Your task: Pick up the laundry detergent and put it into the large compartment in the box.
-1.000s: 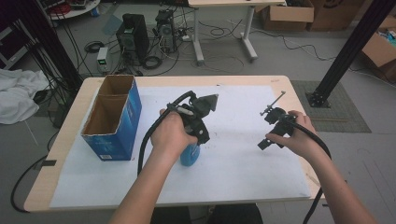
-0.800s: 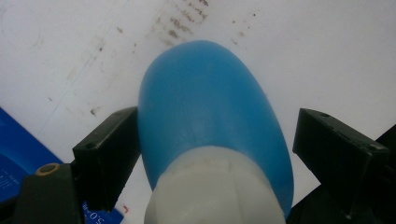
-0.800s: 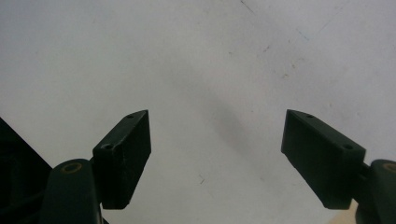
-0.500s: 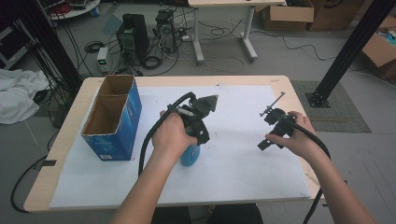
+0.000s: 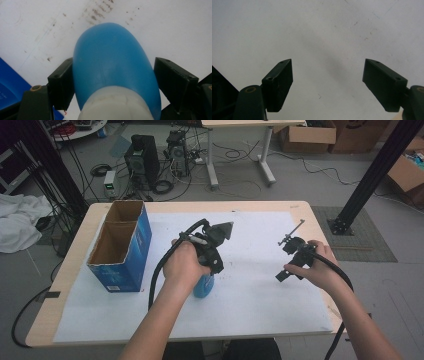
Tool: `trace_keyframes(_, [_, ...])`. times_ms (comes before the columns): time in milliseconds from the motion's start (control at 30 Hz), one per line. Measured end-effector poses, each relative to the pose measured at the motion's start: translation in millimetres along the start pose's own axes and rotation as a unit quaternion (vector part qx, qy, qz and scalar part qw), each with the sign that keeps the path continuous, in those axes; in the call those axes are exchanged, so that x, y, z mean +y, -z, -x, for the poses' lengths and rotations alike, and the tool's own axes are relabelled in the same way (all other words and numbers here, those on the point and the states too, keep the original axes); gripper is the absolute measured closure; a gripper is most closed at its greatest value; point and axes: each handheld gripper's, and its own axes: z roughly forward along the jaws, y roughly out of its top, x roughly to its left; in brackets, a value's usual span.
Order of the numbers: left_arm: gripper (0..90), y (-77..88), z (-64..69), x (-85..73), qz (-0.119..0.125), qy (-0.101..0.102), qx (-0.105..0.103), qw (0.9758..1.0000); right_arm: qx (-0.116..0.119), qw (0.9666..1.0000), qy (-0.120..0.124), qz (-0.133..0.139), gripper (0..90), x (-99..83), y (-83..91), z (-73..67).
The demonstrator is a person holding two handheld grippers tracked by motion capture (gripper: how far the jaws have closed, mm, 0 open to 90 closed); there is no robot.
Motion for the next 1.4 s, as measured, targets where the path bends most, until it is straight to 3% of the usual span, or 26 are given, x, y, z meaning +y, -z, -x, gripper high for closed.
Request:
trace_keyframes(500, [29.2,-2.7,-3.6,0.1,-0.009,0.014,0.001,0.9999,0.002,1.0,-0.005,0.001,24.4,-1.7,-0.6,1.2])
trace_keyframes(933, [34.0,-2.1,-6.7,2.3,-0.008,0.037,-0.014,0.9992,0.004,1.0,-0.004,0.0,24.4,-1.3,-2.1,1.5])
trace_keyframes(1100, [34.4,-1.9,-7.1,3.1,-0.011,0.038,-0.015,0.9991,0.004,1.0,-0.005,0.001,24.4,-1.7,-2.4,2.2])
trace_keyframes(1400, [35.7,-0.8,-8.3,2.6,-0.012,0.018,-0.014,0.9997,0.005,1.0,-0.006,-0.001,24.7,1.5,-2.4,0.6])
